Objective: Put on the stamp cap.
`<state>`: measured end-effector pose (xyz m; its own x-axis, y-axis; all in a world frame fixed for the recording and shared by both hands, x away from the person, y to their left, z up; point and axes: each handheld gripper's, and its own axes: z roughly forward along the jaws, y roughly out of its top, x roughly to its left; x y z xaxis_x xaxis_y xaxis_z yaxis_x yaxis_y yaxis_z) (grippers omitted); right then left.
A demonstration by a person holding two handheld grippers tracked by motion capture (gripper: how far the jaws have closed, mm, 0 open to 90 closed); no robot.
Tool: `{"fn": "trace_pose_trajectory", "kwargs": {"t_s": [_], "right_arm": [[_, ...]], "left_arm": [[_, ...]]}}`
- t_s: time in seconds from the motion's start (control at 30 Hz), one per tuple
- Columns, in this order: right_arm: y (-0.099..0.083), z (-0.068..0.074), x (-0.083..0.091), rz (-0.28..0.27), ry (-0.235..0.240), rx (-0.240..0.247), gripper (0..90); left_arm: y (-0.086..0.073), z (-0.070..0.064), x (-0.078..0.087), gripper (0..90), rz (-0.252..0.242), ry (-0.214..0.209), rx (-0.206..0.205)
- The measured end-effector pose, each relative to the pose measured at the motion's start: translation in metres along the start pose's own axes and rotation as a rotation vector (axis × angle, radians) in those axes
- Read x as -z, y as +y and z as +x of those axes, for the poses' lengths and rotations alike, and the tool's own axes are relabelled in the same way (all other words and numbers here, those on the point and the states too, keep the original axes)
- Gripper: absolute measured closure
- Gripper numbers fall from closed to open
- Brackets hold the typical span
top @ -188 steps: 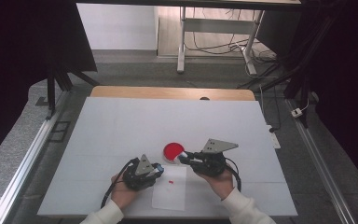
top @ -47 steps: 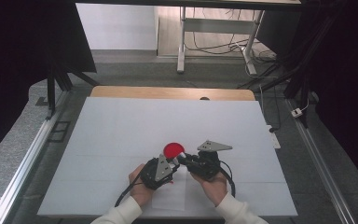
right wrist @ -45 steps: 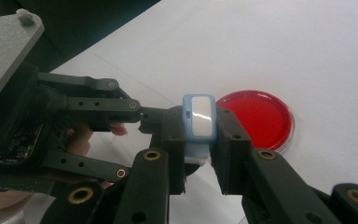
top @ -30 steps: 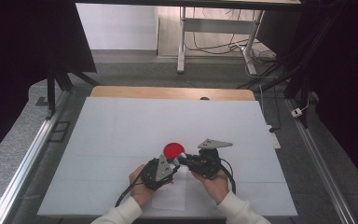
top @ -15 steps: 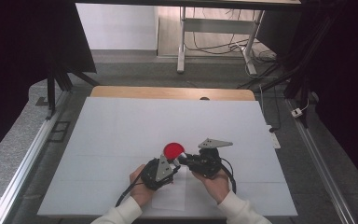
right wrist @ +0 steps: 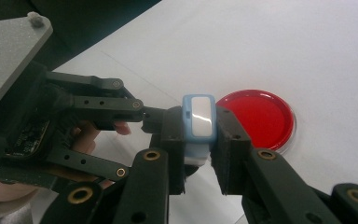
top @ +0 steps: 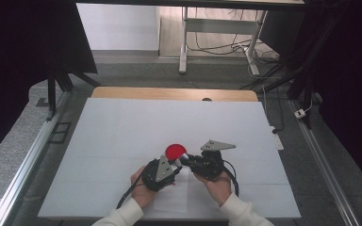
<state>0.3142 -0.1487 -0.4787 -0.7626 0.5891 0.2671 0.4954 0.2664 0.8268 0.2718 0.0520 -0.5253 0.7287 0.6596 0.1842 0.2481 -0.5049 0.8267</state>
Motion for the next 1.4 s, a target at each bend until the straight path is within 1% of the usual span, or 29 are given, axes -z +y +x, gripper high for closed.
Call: {"fn": "trace_pose_trajectory", "kwargs": {"t_s": [0.17, 0.27, 0.33, 0.37, 0.47, 0.57, 0.63, 0.83, 0.93, 1.07, 1.4], "right_arm": [[0.000, 0.000, 0.001, -0.003, 0.000, 0.008, 75.0], [0.000, -0.001, 0.001, -0.007, 0.001, 0.011, 75.0], [0.000, -0.001, 0.001, -0.009, 0.002, 0.014, 75.0], [0.000, -0.002, 0.001, -0.008, 0.002, 0.016, 75.0], [0.001, -0.002, 0.002, -0.010, 0.002, 0.021, 75.0], [0.001, -0.003, 0.004, -0.012, -0.002, 0.032, 75.0], [0.002, -0.004, 0.004, -0.014, -0.006, 0.033, 75.0], [0.003, -0.005, 0.006, -0.019, -0.013, 0.058, 74.9], [0.003, -0.006, 0.007, -0.018, -0.013, 0.062, 75.0], [0.003, -0.007, 0.007, -0.017, -0.018, 0.072, 75.0], [0.004, -0.009, 0.008, -0.008, -0.026, 0.102, 75.0]], "left_arm": [[-0.001, 0.001, -0.002, 56.3, 0.015, -0.001, 0.016], [-0.001, 0.003, -0.002, 49.9, 0.029, -0.013, 0.028], [-0.001, 0.005, -0.001, 45.8, 0.038, -0.024, 0.040], [-0.002, 0.005, 0.000, 44.4, 0.037, -0.033, 0.054], [-0.002, 0.009, 0.003, 39.0, 0.057, -0.051, 0.078], [-0.004, 0.013, 0.009, 35.4, 0.078, -0.074, 0.095], [-0.006, 0.016, 0.015, 35.1, 0.083, -0.086, 0.104], [-0.013, 0.027, 0.038, 35.1, 0.081, -0.100, 0.154], [-0.018, 0.034, 0.048, 35.2, 0.082, -0.105, 0.178], [-0.025, 0.043, 0.059, 35.2, 0.076, -0.097, 0.212], [-0.051, 0.061, 0.093, 35.2, 0.067, -0.034, 0.280]]}}
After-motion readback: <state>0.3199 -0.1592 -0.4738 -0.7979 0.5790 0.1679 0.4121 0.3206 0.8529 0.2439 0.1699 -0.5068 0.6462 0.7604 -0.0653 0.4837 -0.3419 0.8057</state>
